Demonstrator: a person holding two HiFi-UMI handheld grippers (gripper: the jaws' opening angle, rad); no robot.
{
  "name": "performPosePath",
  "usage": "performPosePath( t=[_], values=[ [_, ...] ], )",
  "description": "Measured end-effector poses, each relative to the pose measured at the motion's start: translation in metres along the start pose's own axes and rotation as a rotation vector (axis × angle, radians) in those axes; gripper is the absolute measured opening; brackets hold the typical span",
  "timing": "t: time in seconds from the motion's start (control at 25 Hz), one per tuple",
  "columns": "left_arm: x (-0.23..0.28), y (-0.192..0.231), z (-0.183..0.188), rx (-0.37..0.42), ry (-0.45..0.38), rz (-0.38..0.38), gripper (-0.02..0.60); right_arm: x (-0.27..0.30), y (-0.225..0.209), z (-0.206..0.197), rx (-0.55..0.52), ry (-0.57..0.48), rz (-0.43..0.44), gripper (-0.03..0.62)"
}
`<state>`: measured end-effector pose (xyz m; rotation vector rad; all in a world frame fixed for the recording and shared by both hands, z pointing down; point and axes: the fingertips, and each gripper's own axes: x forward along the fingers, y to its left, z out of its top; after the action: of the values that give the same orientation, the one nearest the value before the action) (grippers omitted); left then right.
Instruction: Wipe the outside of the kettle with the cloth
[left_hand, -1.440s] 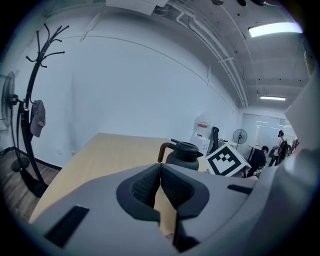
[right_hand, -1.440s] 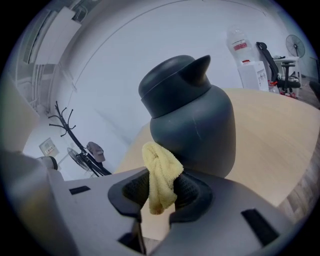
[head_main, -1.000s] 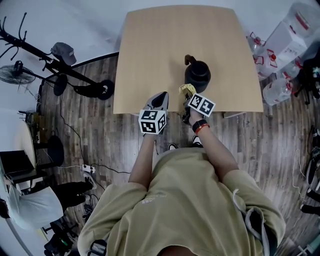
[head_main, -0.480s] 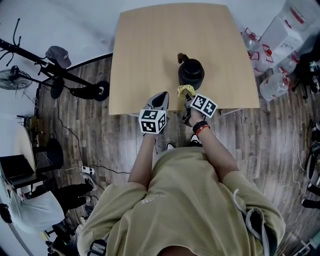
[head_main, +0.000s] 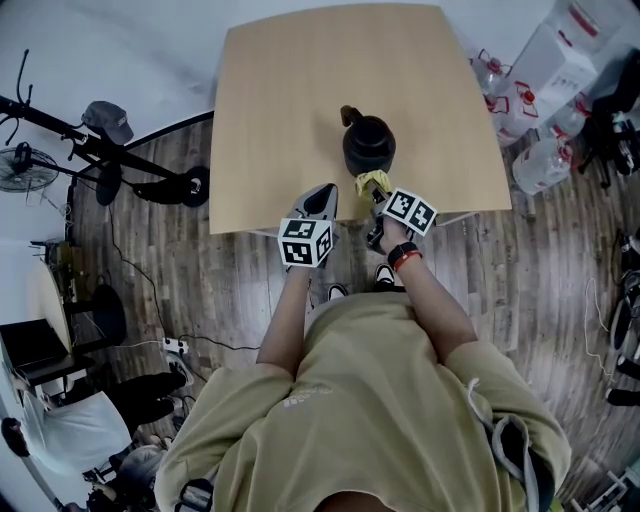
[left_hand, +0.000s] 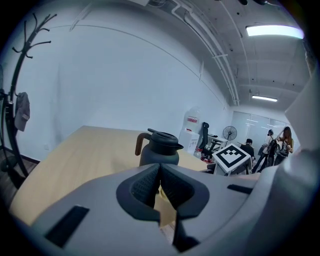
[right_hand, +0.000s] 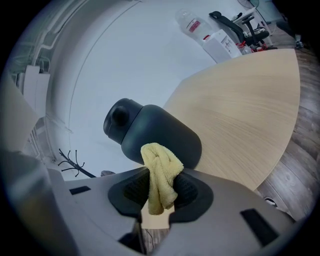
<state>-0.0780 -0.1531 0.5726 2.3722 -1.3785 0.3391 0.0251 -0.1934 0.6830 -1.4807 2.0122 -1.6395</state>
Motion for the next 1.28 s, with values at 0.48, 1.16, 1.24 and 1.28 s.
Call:
performPosePath(
  t=[0.48, 1.16, 1.24, 1.28],
  values=[
    [0.027, -0.028, 0.000, 0.002, 0.011, -0.019, 0.025, -0.014, -0.034, 0.035, -0.013, 0.000, -0.042, 0.106],
    [0.075, -0.039, 0.007, -0.040, 0.018, 0.056, 0.025, 0.005, -0.065, 0.117, -0.286, 0.048, -0.081, 0.103],
    [0.080, -0.039, 0.007, -0.045, 0.023, 0.068, 0.025, 0.012, -0.061, 0.133, -0.394, 0.058, -0.082, 0.103],
    [0.081, -0.038, 0.007, -0.047, 0.025, 0.075, 0.025, 0.016, -0.058, 0.141, -0.443, 0.066, -0.079, 0.103]
  ],
)
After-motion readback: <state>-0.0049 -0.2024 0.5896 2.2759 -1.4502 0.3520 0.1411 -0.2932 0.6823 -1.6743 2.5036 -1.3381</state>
